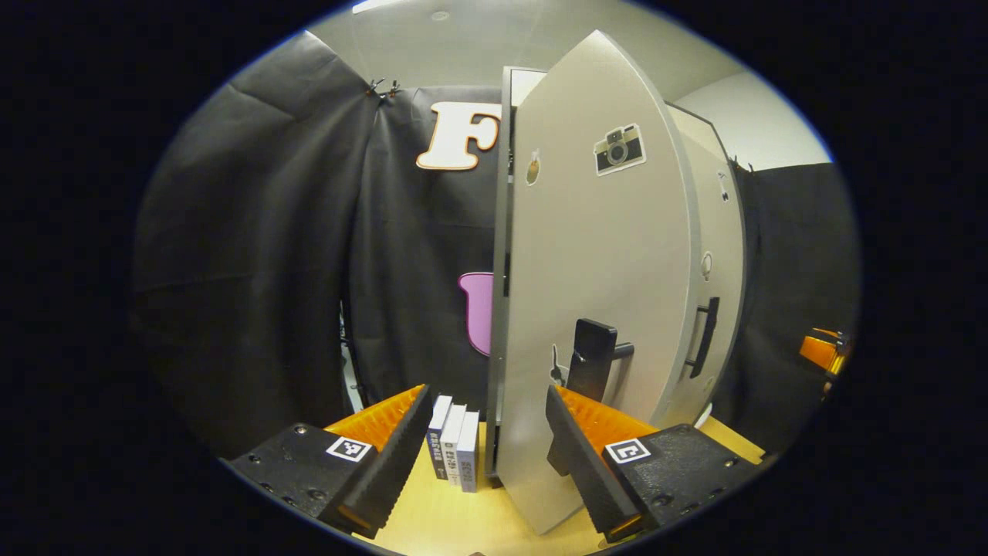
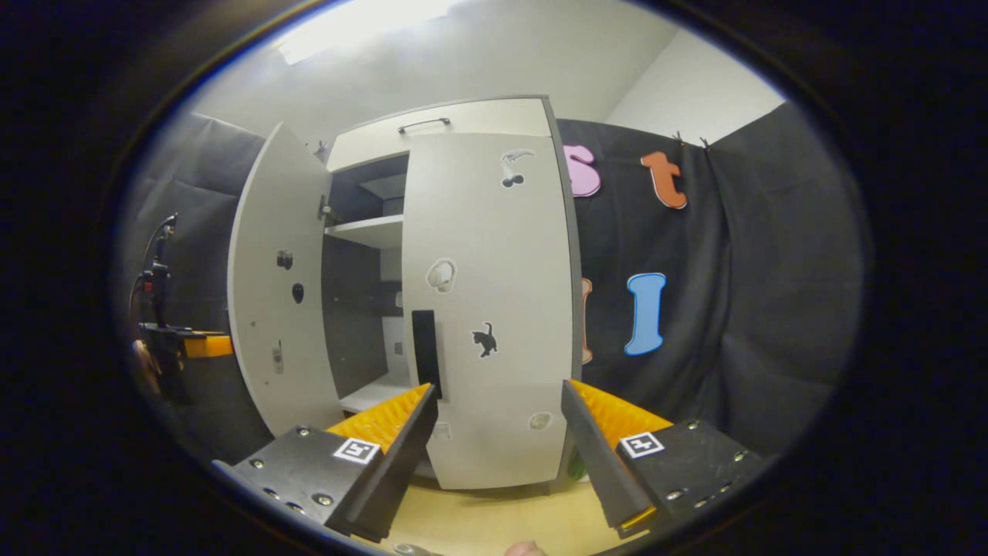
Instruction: Grasp the bottle in the cabinet with the left hand and place it on the coaster, then close the right door with the right hand and the left door with the left hand.
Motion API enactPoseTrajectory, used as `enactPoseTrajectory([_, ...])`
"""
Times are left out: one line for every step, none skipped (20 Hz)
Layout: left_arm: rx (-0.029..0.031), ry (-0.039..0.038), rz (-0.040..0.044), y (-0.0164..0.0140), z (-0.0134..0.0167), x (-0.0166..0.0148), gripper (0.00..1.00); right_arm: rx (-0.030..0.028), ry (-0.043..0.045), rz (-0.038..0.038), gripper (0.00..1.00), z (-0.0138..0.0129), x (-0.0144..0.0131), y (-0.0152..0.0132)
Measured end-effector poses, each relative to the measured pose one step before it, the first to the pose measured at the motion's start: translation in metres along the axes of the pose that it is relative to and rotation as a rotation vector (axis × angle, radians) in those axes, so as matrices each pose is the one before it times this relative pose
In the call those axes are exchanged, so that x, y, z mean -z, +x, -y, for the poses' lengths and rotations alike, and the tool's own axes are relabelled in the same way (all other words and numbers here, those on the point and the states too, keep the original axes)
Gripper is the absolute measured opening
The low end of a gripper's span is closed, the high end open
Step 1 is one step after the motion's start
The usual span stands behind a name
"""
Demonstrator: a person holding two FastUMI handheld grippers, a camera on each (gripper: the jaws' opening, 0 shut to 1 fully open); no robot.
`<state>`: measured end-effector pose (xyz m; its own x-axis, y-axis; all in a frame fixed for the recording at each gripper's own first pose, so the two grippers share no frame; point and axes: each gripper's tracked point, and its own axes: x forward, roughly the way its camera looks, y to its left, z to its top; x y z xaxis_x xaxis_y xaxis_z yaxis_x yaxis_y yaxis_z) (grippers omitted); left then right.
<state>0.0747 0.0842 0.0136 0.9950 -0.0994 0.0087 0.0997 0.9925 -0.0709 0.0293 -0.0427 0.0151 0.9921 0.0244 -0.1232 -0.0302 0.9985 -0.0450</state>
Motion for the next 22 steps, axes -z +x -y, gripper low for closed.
enactPoseTrajectory([0.01023,0.00780,0.00131,0.00168,0.00716,-0.00012,0.94,0.00222,-0.00286,0.00043,0.97,0.00127,0.00009,-0.00301])
enactPoseTrajectory([0.00401,0.00554,0.00255,0.00204,0.00599,-0.00011,0.94,-0.00003,-0.00037,-0.00014,0.97,0.00089,0.00022,-0.00227])
enactPoseTrajectory([0.00113,0.00312,0.00297,0.00223,0.00520,0.00100,0.94,-0.00001,-0.00099,-0.00139,0.97,0.00047,0.00026,-0.00208])
enactPoseTrajectory([0.00152,-0.00090,-0.00105,0.00251,0.00462,0.00092,0.95,0.00284,-0.00398,-0.00140,0.97,0.00172,0.00015,-0.00174])
enactPoseTrajectory([0.00532,-0.00589,-0.00642,0.00201,0.00445,0.00239,0.95,0.00436,-0.00406,-0.00256,0.97,0.00265,0.00031,-0.00204])
enactPoseTrajectory([0.00838,-0.00604,-0.00639,0.00237,0.00533,0.00260,0.95,0.00211,-0.00276,0.00082,0.98,0.00186,-0.00068,-0.00179])
enactPoseTrajectory([0.01507,-0.00455,-0.00526,0.00155,0.00648,0.00037,0.95,0.00632,-0.00051,0.00151,0.97,0.00251,-0.00094,-0.00217])
enactPoseTrajectory([0.01905,-0.00451,-0.00633,0.00268,0.00717,0.00208,0.95,0.00670,0.00084,0.00125,0.97,0.00287,-0.00097,-0.00187])
enactPoseTrajectory([0.01865,-0.00932,-0.00682,0.00252,0.00668,0.00205,0.95,0.00492,0.00007,0.00090,0.98,0.00326,-0.00180,-0.00209])
enactPoseTrajectory([0.01150,-0.00648,-0.00555,0.00210,0.00517,0.00281,0.94,0.00808,0.00017,0.00241,0.97,0.00375,-0.00181,-0.00099])
enactPoseTrajectory([0.00706,-0.00463,0.00129,0.00139,0.00376,0.00058,0.94,0.00784,0.00187,0.00095,0.97,0.00363,-0.00117,-0.00200])
enactPoseTrajectory([0.01067,0.00011,0.00074,0.00305,0.00404,0.00025,0.95,0.00747,0.00367,-0.00222,0.97,0.00319,-0.00067,-0.00105])
enactPoseTrajectory([0.00589,0.00302,0.00206,0.00351,0.00347,-0.00057,0.95,0.00506,0.00469,-0.00165,0.97,0.00268,-0.00029,-0.00146])
enactPoseTrajectory([0.00920,0.00807,-0.00214,0.00307,0.00269,0.00203,0.95,0.00719,0.00260,0.00135,0.97,0.00254,-0.00153,-0.00061])
enactPoseTrajectory([0.00711,0.00984,-0.00342,0.00289,0.00218,0.00084,0.91,0.00963,-0.00108,-0.00127,0.97,0.00271,-0.00055,-0.00151])
enactPoseTrajectory([0.00267,0.01127,-0.00363,0.00304,0.00124,0.00140,0.95,0.00818,-0.00273,-0.00215,0.97,0.00197,-0.00060,-0.00090])
enactPoseTrajectory([-0.00057,0.01181,-0.00143,0.00211,0.00012,0.00130,0.95,0.00727,-0.00167,0.00069,0.97,0.00102,-0.00024,-0.00202])
enactPoseTrajectory([0.00073,0.00899,0.00339,0.00123,0.00015,-0.00036,0.95,0.00399,-0.00142,0.00097,0.97,-0.00018,-0.00082,-0.00056])
enactPoseTrajectory([0.00252,0.00432,0.00193,0.00055,-0.00079,-0.00070,0.95,0.00659,0.00108,-0.00082,0.97,0.00019,0.00012,-0.00052])
enactPoseTrajectory([0.00310,-0.00168,0.00209,0.00063,0.00062,0.00114,0.95,0.00536,0.00544,-0.00169,0.97,-0.00080,0.00015,-0.00019])
enactPoseTrajectory([0.01076,-0.00544,-0.00232,-0.00010,0.00111,0.00109,0.95,0.00352,0.00778,0.00017,0.97,-0.00113,-0.00101,-0.00100])
enactPoseTrajectory([0.00800,-0.00702,-0.00192,0.00110,0.00030,-0.00001,0.95,0.00466,0.00921,-0.00104,0.97,-0.00189,-0.00162,-0.00075])
